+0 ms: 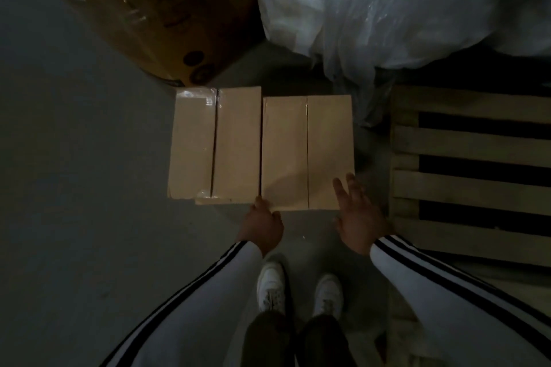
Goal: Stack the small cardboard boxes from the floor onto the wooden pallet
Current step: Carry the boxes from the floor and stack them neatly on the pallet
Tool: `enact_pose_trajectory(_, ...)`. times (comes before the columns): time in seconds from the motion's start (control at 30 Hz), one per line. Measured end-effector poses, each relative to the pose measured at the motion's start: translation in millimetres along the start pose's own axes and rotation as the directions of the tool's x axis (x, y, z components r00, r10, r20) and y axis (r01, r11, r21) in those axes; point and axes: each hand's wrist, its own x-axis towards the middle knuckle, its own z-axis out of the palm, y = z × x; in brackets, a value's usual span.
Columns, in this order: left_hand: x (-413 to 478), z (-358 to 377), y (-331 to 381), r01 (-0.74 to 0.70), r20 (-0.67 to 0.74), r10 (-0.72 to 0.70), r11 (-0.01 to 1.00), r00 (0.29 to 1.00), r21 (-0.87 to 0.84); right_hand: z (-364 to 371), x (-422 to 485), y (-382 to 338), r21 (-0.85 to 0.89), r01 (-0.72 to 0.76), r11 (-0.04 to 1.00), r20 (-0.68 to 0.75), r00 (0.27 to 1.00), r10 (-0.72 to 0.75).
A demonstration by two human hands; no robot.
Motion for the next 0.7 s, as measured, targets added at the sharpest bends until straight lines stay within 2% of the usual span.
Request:
enact_pose_trajectory(0.07, 9.8, 10.2, -3.0, 0.08, -0.013, -0.083, 0.987, 0.996, -0.137, 3.9, 8.5, -2.5, 0.165, -0.073, 0.984, 0.007, 0.997, 0.073)
enact_pose_trajectory(0.13, 15.0, 16.4, -7.2, 0.117, -0.006, -0.121, 0.965, 0.993, -0.234, 7.3, 13.5, -5.6, 0.259, -0.121, 0.958, -0.029, 0.991, 0.133)
enact_pose_trajectory(0.23, 25.4, 20.6, -15.4, 0.154, 0.044, -0.149, 0.905, 0.988, -0.396, 15.3, 22.5, -3.8, 0.285, -0.132, 0.949, -0.069, 0.985, 0.157)
enact_pose_trajectory(0.33, 36.0, 22.5, -20.1, 0.141, 0.044, -0.14, 0.825, 0.989, -0.548, 27.4, 37.6, 7.4, 0.283, -0.21, 0.936, -0.081, 0.967, 0.242)
enact_pose_trajectory(0.37, 37.1, 21.5, -18.4, 0.143, 0.039, -0.148, 0.803, 0.988, -0.578, 27.5, 40.4, 8.6, 0.361, -0.248, 0.899, -0.038, 0.959, 0.28)
enact_pose_trajectory(0.43, 36.4, 19.0, -15.0, 0.143, 0.045, -0.149, 0.764, 0.988, -0.629, 30.0, 48.3, 9.5, 0.554, -0.287, 0.782, 0.077, 0.952, 0.295)
enact_pose_trajectory(0.5, 34.8, 18.3, -14.6, 0.144, 0.044, -0.154, 0.735, 0.987, -0.662, 33.6, 51.4, 11.1, 0.599, -0.288, 0.747, 0.138, 0.956, 0.258)
enact_pose_trajectory(0.6, 25.6, 13.9, -13.2, 0.102, -0.003, -0.137, 0.752, 0.99, -0.652, 32.3, 46.9, 19.0, 0.666, -0.294, 0.686, 0.131, 0.951, 0.281)
enact_pose_trajectory(0.7, 3.0, -1.1, 1.3, 0.112, 0.032, -0.119, 0.766, 0.992, -0.632, 9.9, 22.8, 22.8, 0.765, -0.297, 0.571, 0.126, 0.939, 0.32)
